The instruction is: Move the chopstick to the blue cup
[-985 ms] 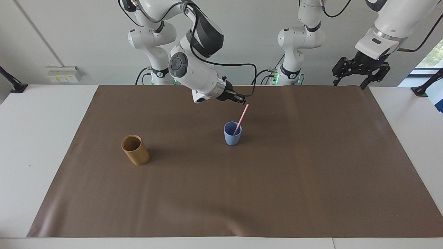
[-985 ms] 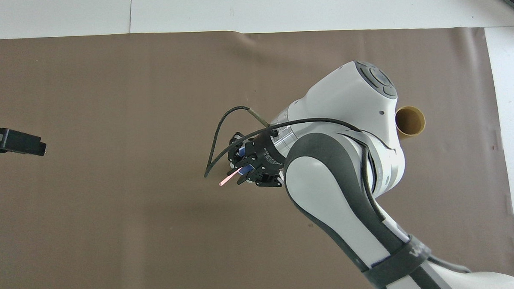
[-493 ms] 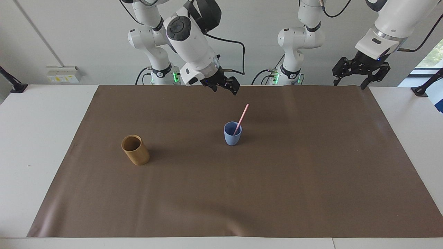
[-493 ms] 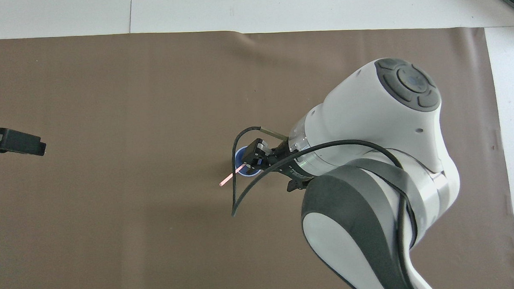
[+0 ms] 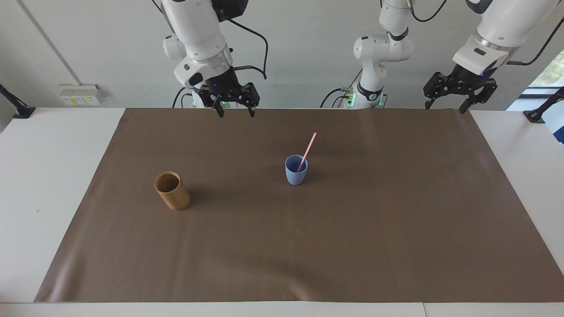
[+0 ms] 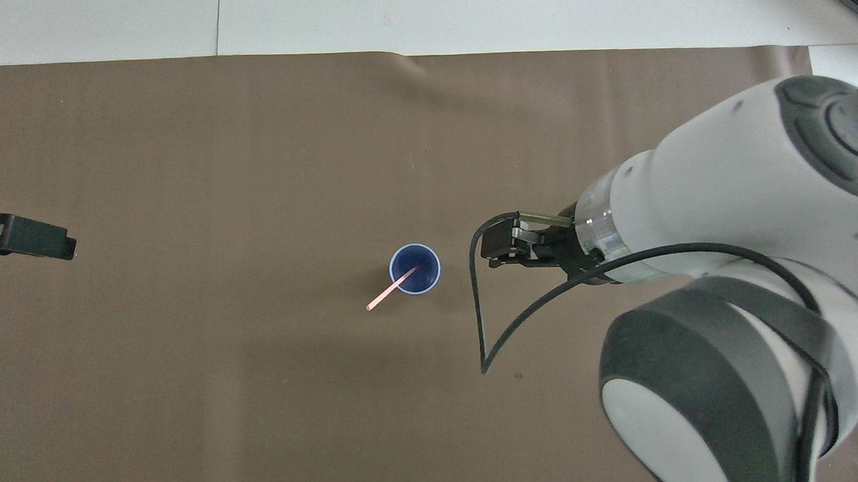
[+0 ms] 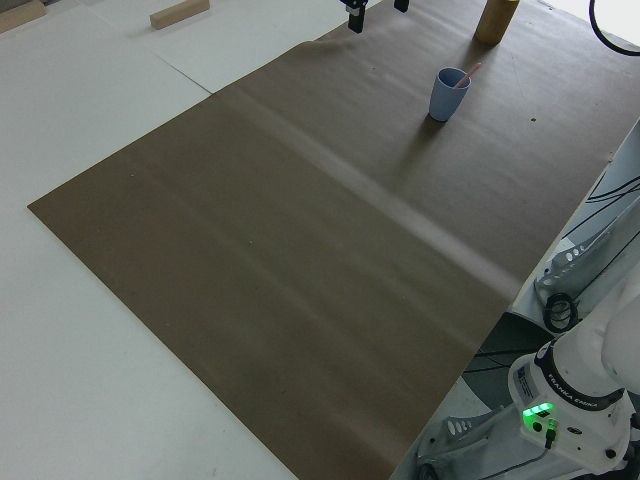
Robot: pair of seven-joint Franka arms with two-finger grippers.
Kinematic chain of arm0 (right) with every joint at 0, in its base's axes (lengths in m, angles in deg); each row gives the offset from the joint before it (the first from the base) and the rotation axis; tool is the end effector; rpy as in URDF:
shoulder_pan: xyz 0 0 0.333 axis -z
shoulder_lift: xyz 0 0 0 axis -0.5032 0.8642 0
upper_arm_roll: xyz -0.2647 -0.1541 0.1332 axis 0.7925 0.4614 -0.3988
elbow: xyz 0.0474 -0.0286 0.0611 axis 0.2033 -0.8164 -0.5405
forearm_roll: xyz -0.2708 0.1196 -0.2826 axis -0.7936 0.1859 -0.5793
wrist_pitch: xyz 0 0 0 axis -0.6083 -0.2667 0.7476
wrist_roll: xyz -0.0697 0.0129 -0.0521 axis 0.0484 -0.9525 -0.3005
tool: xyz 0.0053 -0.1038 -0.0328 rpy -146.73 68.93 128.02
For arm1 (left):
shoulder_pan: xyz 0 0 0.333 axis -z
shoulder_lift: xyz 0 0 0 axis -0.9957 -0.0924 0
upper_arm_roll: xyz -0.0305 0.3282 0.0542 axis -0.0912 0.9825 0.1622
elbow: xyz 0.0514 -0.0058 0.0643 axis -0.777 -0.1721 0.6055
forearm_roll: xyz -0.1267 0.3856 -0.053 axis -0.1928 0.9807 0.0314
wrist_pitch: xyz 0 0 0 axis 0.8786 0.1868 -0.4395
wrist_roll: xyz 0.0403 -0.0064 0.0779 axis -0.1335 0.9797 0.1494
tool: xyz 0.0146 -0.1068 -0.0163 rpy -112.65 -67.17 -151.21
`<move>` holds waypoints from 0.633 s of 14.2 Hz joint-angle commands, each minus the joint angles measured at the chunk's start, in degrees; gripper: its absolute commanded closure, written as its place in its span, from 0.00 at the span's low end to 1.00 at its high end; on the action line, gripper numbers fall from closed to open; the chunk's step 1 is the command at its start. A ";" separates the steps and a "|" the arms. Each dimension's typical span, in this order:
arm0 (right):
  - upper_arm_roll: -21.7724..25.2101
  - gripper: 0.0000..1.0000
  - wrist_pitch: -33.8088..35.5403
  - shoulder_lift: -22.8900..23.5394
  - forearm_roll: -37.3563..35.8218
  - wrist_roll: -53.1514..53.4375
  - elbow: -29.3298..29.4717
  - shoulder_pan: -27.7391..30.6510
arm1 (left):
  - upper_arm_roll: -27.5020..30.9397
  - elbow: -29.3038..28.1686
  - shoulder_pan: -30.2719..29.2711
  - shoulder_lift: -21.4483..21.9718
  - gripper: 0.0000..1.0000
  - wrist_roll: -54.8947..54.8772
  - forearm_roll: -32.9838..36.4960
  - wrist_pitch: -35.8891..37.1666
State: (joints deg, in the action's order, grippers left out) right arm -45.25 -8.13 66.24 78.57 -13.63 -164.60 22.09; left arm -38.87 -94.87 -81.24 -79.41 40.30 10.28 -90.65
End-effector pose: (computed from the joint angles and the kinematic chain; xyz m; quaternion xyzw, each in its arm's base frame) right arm 0.5496 0.1829 0.6289 -0.9947 0.0807 -0.0050 0.0636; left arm 0.5497 -0.0451 0.6814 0.9945 -0.1037 -0.0088 0.0081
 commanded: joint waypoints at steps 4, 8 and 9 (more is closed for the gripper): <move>-0.18 0.00 0.40 -1.95 -6.01 -1.70 0.32 3.98 | -0.47 -0.06 -0.30 0.68 0.00 -1.02 1.62 -0.07; 2.87 0.00 5.40 -3.61 -6.01 -8.54 1.55 7.78 | -0.47 -0.06 -0.56 0.68 0.00 -0.85 1.45 0.02; 5.50 0.00 6.02 -4.40 -5.93 -10.12 1.55 6.72 | -0.47 -0.06 -0.56 0.68 0.00 -0.76 1.36 0.02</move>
State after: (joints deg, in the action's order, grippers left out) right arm -42.89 -4.02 63.23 73.27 -20.07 -163.22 29.32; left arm -39.00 -94.87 -81.24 -79.32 40.22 10.72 -90.71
